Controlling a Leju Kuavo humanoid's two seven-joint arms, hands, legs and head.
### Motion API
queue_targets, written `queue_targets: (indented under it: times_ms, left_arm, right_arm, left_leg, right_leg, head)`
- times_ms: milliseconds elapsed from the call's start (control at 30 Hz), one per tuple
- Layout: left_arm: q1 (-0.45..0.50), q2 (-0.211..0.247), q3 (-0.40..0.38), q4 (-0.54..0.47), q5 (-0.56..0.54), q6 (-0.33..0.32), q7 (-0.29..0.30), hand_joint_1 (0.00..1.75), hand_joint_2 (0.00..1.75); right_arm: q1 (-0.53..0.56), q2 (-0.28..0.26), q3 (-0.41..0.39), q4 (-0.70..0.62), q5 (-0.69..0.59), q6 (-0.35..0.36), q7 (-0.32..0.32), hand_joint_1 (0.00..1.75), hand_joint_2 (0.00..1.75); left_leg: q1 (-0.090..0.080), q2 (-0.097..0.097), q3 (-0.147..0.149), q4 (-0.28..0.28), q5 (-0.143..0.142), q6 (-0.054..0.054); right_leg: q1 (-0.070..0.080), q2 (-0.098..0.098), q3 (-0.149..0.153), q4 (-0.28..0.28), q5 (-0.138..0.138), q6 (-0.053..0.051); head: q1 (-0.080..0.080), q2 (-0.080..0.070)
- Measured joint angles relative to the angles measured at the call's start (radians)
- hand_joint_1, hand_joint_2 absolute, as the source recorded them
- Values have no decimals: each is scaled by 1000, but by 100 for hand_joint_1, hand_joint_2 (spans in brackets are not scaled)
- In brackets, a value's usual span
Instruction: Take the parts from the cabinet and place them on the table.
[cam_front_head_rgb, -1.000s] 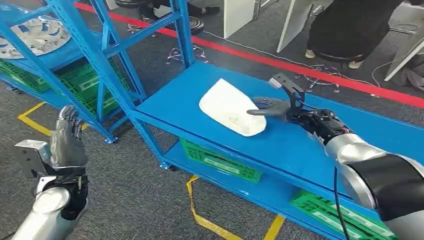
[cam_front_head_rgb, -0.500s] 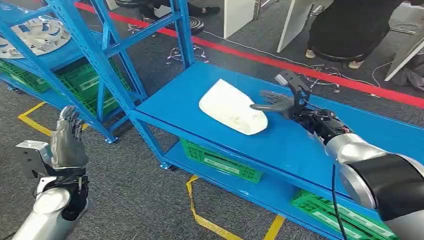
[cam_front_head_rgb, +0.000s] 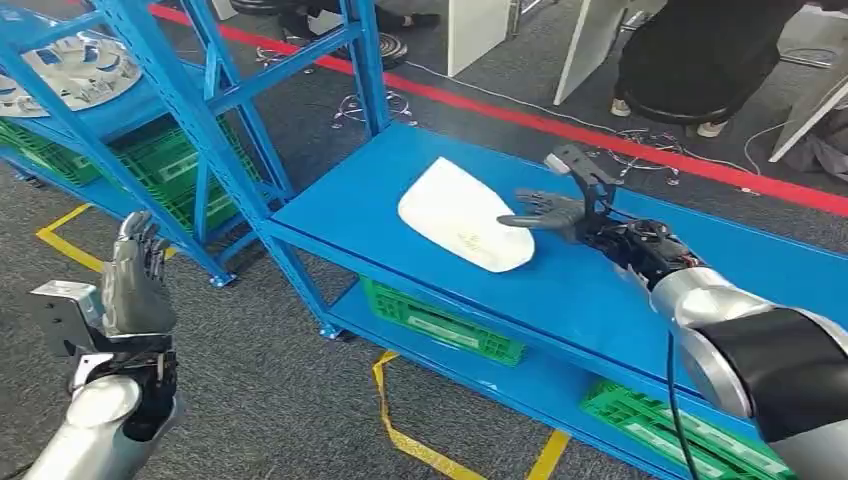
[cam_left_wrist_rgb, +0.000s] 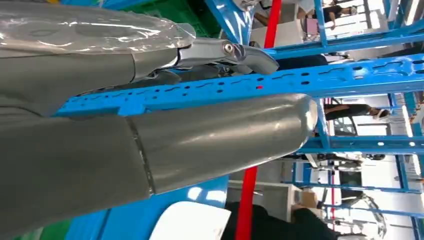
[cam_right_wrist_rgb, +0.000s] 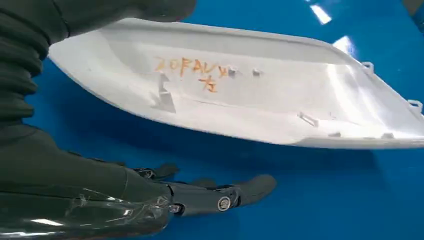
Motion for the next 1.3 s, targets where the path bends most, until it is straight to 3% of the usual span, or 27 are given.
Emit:
queue_targets:
  times_ms: [600,833,1300]
  left_arm:
    - [-5,-4,0,21,4,-7,-12,0,0]
    - [-7,-4,0,24,4,-13,-14,0,0]
    - [-19,-4,0,24,4,-27,-15,0,0]
  right_arm:
    - [0,0,-3,16,-80,72,79,0,175]
    - [-1,0,-4,16,-84,83,79,0,175]
    - [-27,0,-24,17,-143,84,142,0,175]
  left_leg:
    - [0,0,0,0,0,0]
    - [0,0,0,0,0,0]
    - [0,0,0,0,0,0]
  right_leg:
    - [0,0,0,0,0,0]
    - [0,0,0,0,0,0]
    - [0,0,0,0,0,0]
  head:
    - [0,0]
    - [0,0]
    - [0,0]
